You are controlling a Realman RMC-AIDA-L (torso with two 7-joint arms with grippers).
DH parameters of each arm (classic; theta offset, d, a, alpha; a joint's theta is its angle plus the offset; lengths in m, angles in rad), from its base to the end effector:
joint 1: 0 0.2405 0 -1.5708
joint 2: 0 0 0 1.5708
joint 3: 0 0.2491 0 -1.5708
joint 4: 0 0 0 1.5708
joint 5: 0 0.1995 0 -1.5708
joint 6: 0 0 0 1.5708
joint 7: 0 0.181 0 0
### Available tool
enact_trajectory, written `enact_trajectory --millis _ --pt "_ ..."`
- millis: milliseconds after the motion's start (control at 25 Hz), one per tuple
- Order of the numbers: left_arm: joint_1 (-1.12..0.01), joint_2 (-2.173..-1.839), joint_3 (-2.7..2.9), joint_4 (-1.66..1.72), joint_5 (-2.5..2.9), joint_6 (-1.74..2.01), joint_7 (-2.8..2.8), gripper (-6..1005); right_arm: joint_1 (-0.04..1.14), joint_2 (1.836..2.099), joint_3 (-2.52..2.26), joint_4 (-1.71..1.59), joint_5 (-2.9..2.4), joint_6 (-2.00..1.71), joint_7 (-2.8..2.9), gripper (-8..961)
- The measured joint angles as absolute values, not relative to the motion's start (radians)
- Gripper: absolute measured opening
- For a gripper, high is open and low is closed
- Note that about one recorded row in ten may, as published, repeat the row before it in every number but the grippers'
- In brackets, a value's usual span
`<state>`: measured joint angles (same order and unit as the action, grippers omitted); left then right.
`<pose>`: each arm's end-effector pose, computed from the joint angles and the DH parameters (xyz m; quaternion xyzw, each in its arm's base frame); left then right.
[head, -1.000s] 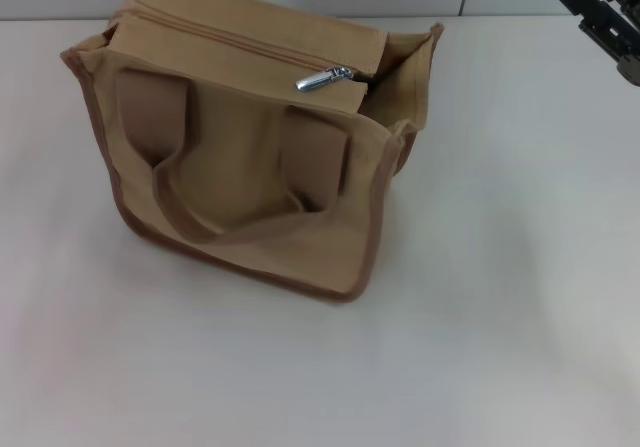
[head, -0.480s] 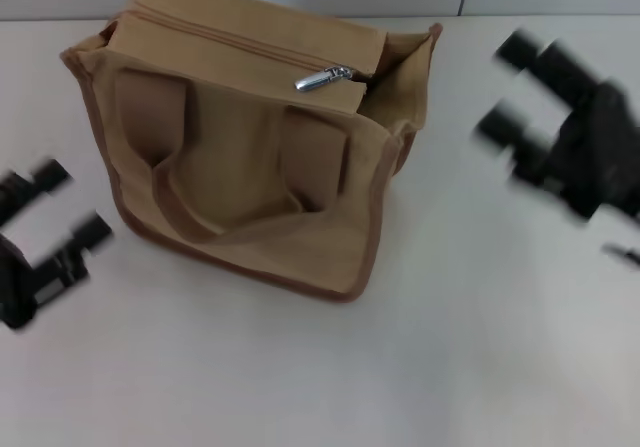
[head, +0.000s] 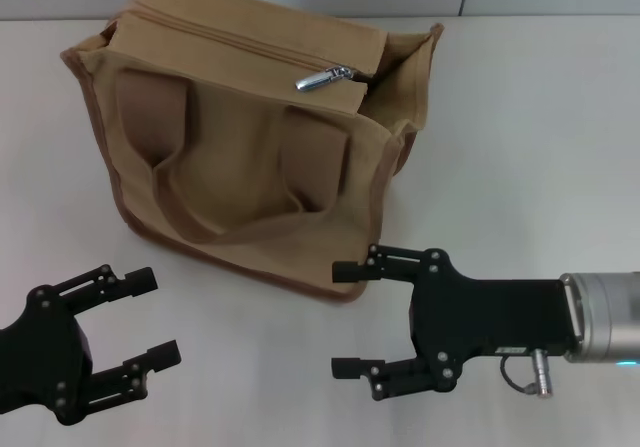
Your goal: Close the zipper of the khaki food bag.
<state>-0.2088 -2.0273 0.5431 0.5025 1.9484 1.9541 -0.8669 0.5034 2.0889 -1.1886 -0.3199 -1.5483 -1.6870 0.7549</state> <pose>-0.2863 0.2021 0.0014 -0.9128 -0.1233 -0.3573 0.1549 0.1957 0.2478 -0.0916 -0.9347 0.0033 0.3548 0.0209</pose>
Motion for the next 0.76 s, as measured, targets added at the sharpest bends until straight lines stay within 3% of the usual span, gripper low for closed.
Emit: enact_trajectory --millis 760 --pt "-0.216 -2.060 0.564 0.495 2.015 1.927 -0.787 731 0.518 2.091 -1.208 -0.272 -1.546 -1.664 0.758 829"
